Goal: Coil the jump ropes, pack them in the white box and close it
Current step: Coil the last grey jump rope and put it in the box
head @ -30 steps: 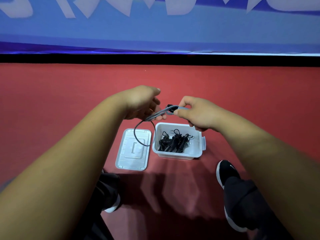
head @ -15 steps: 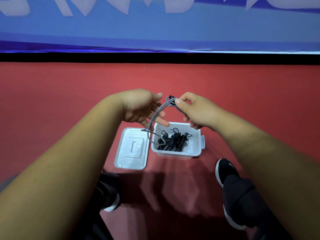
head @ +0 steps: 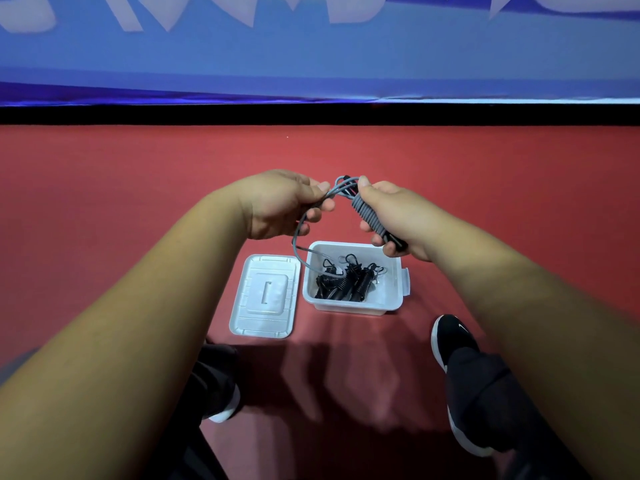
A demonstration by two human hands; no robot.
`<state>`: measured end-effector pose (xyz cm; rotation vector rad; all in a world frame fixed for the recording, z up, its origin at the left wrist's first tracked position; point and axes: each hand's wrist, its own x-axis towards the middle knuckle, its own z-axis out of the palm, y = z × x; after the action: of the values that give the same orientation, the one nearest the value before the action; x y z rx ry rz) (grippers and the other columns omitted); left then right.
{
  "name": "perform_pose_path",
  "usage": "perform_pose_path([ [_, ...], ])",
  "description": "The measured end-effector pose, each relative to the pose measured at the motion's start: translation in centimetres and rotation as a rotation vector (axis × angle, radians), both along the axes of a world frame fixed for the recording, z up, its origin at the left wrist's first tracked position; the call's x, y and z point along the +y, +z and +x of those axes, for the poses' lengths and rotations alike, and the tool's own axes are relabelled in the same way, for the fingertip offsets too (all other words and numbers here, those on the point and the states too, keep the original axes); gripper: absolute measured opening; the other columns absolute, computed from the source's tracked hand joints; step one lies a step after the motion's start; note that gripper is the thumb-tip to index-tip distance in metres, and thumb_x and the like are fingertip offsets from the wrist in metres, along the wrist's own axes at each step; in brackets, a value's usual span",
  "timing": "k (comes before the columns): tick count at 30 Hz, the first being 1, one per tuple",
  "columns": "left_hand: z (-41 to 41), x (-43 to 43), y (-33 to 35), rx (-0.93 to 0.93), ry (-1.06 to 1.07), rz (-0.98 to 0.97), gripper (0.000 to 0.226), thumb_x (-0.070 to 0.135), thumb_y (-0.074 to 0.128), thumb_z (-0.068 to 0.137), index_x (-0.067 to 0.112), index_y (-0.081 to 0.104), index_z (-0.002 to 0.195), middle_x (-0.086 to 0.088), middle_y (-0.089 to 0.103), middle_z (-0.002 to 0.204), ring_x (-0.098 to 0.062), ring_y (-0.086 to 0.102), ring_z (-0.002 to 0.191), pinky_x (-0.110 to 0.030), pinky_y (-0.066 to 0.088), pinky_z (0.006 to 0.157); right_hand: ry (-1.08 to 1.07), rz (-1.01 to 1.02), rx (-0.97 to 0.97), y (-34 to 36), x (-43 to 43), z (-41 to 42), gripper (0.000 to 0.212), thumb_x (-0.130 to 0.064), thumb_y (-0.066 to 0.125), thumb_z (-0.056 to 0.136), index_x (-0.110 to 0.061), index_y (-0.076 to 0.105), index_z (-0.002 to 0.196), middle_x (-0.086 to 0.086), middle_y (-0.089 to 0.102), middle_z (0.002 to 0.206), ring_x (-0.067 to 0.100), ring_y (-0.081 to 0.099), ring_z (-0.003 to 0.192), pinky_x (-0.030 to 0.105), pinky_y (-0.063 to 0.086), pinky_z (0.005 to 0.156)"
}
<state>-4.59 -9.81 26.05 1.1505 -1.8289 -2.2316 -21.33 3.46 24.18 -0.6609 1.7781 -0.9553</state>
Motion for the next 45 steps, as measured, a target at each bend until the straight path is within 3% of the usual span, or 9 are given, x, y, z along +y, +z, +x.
perform_pose_path([
  [7,0.5,-0.2,0.6,-0.092,-0.116,-0.254,0.011,0.018,0.058,0.107,0.008,0.061,0.11,-0.003,0.067,0.087,-0.01,0.051,0.061,-0.022,0.046,0.053,-0.109,-0.003,-0.156,0.6,-0.1,0.0,0.051,-0.077,0.049,0.097,-0.032,0.061,0.116,0.004,0.062,0.084,0.012,0.045,0.05,0.018,0.028,0.049],
  [12,0.6,0.2,1.0,-0.168,-0.249,-0.434,0.016,0.013,0.049,0.11,0.003,0.059,0.116,-0.006,0.079,0.098,-0.012,0.05,0.061,-0.026,0.047,0.055,-0.09,0.018,-0.249,0.6,0.0,0.2,0.061,-0.085,0.056,0.087,-0.031,0.069,0.114,-0.001,0.058,0.073,0.011,0.039,0.049,0.019,0.023,0.049],
  [20,0.8,-0.3,0.6,0.118,-0.112,-0.131,0.018,0.006,0.04,0.111,0.006,0.055,0.12,-0.002,0.059,0.084,-0.011,0.041,0.063,-0.026,0.037,0.062,-0.051,0.012,-0.425,1.7,0.2,-0.7,0.047,-0.07,0.052,0.091,-0.027,0.067,0.102,-0.006,0.048,0.067,0.011,0.029,0.049,0.018,0.019,0.045],
  [26,1.5,-0.8,0.0,0.012,-0.276,-0.473,0.02,0.011,0.045,0.111,0.011,0.059,0.125,0.002,0.062,0.083,-0.009,0.049,0.069,-0.027,0.043,0.07,0.072,-0.016,-0.629,2.6,0.9,-0.3,0.042,-0.066,0.053,0.094,-0.026,0.064,0.094,-0.006,0.041,0.068,0.008,0.026,0.043,0.018,0.013,0.047],
  [29,1.5,-0.6,0.1,0.025,-0.263,-0.519,0.023,0.009,0.047,0.11,0.01,0.058,0.131,0.001,0.062,0.083,-0.01,0.052,0.07,-0.024,0.045,0.07,0.157,-0.028,-0.704,2.9,1.4,-0.2,0.043,-0.066,0.053,0.094,-0.025,0.062,0.094,-0.007,0.037,0.067,0.007,0.025,0.041,0.017,0.012,0.044],
  [35,1.5,-0.3,0.1,0.205,-0.148,-0.184,0.021,0.013,0.045,0.111,0.007,0.055,0.129,-0.001,0.055,0.083,-0.014,0.049,0.067,-0.029,0.046,0.064,0.245,-0.037,-0.729,3.4,1.9,-0.7,0.047,-0.067,0.051,0.096,-0.022,0.065,0.094,-0.005,0.033,0.064,0.008,0.023,0.038,0.015,0.016,0.04],
  [39,1.1,-0.2,0.6,0.343,0.023,0.081,0.042,0.026,0.042,0.111,-0.001,0.047,0.143,-0.003,0.051,0.086,-0.012,0.034,0.062,-0.028,0.039,0.06,0.226,-0.053,-0.695,3.7,1.8,-1.4,0.048,-0.068,0.05,0.096,-0.023,0.067,0.092,-0.004,0.032,0.064,0.009,0.022,0.039,0.016,0.015,0.041],
  [43,0.9,-0.8,1.1,0.339,0.068,0.189,0.048,0.04,0.036,0.108,0.005,0.051,0.136,-0.009,0.054,0.086,-0.018,0.039,0.066,-0.036,0.034,0.065,0.29,-0.01,-0.696,3.4,1.9,-1.3,0.052,-0.068,0.049,0.095,-0.022,0.072,0.097,-0.004,0.032,0.061,0.008,0.023,0.037,0.015,0.015,0.042],
  [45,0.7,-0.8,1.3,0.339,0.044,0.195,0.057,0.049,0.035,0.105,0.003,0.054,0.132,-0.012,0.054,0.087,-0.02,0.039,0.068,-0.037,0.033,0.066,0.386,0.012,-0.711,3.3,2.0,-1.2,0.058,-0.068,0.047,0.095,-0.022,0.077,0.11,-0.003,0.032,0.058,0.008,0.024,0.035,0.015,0.016,0.04],
])
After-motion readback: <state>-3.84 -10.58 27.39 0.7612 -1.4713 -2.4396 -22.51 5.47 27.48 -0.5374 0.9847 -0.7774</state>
